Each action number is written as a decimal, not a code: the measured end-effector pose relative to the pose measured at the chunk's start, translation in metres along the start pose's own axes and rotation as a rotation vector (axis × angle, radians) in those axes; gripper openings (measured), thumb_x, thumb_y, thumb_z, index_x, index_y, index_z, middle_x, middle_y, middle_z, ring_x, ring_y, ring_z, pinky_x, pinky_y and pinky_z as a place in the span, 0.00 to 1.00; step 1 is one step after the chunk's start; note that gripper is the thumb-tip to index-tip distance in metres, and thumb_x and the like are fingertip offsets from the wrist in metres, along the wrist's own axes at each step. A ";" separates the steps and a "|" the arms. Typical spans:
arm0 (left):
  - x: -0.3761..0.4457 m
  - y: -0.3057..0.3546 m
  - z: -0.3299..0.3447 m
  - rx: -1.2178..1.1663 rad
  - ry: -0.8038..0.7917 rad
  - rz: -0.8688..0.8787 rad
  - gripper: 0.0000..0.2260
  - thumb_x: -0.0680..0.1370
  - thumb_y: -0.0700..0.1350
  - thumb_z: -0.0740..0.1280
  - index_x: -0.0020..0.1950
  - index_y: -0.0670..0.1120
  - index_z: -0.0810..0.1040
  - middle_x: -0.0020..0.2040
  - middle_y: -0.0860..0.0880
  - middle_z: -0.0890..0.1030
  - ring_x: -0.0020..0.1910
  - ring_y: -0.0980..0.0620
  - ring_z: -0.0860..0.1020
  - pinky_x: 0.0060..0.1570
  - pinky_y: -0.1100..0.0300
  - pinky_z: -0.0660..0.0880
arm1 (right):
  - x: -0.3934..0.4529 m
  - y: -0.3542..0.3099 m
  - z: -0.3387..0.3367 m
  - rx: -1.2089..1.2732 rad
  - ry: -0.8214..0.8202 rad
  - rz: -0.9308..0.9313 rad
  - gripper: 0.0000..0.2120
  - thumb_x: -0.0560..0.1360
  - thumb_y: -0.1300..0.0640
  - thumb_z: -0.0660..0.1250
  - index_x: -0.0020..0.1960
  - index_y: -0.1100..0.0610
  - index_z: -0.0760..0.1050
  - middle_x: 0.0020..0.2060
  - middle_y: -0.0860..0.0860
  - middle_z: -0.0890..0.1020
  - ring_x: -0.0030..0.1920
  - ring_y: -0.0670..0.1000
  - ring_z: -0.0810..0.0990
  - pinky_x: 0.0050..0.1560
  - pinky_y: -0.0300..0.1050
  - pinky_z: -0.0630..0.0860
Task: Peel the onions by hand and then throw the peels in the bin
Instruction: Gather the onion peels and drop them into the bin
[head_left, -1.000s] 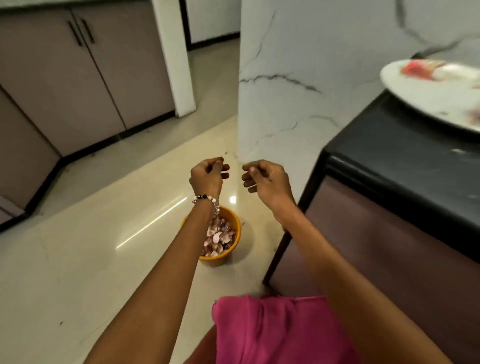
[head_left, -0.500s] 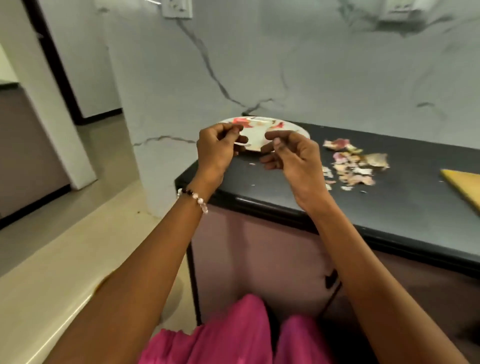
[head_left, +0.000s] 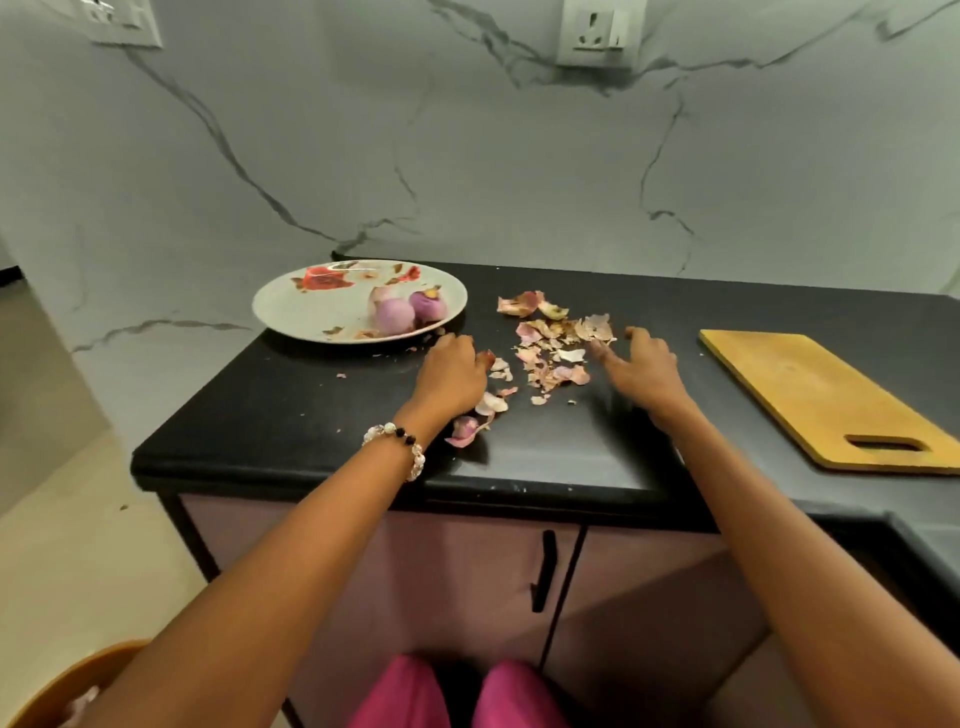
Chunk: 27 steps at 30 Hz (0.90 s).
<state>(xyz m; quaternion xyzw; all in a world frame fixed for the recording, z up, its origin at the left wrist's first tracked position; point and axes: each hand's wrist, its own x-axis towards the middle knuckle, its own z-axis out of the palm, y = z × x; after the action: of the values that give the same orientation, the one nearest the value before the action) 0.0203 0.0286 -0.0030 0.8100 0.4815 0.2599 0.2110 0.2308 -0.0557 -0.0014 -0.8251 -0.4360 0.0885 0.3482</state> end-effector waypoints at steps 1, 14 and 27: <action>0.006 0.003 0.003 0.002 -0.011 0.006 0.17 0.82 0.48 0.58 0.64 0.37 0.72 0.65 0.37 0.73 0.64 0.39 0.71 0.60 0.51 0.67 | 0.007 0.002 0.000 0.000 -0.009 -0.020 0.33 0.79 0.40 0.61 0.75 0.60 0.60 0.72 0.64 0.64 0.73 0.65 0.61 0.71 0.57 0.60; 0.097 0.025 0.032 -0.197 -0.066 0.052 0.23 0.84 0.47 0.53 0.77 0.41 0.57 0.77 0.43 0.58 0.76 0.47 0.55 0.73 0.56 0.52 | 0.094 -0.025 0.030 -0.032 -0.164 -0.323 0.31 0.82 0.42 0.52 0.78 0.61 0.57 0.75 0.58 0.64 0.75 0.57 0.62 0.73 0.49 0.58; 0.101 0.020 0.027 -0.549 -0.137 0.051 0.23 0.82 0.58 0.53 0.58 0.45 0.81 0.56 0.46 0.82 0.55 0.50 0.79 0.61 0.52 0.74 | 0.087 -0.027 0.040 0.225 -0.250 -0.467 0.22 0.83 0.44 0.51 0.60 0.52 0.81 0.56 0.50 0.84 0.58 0.50 0.80 0.63 0.49 0.74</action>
<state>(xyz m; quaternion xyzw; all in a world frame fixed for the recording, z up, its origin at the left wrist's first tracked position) 0.0907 0.1069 0.0098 0.7500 0.3573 0.3302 0.4481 0.2474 0.0421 0.0004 -0.6414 -0.6411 0.1547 0.3920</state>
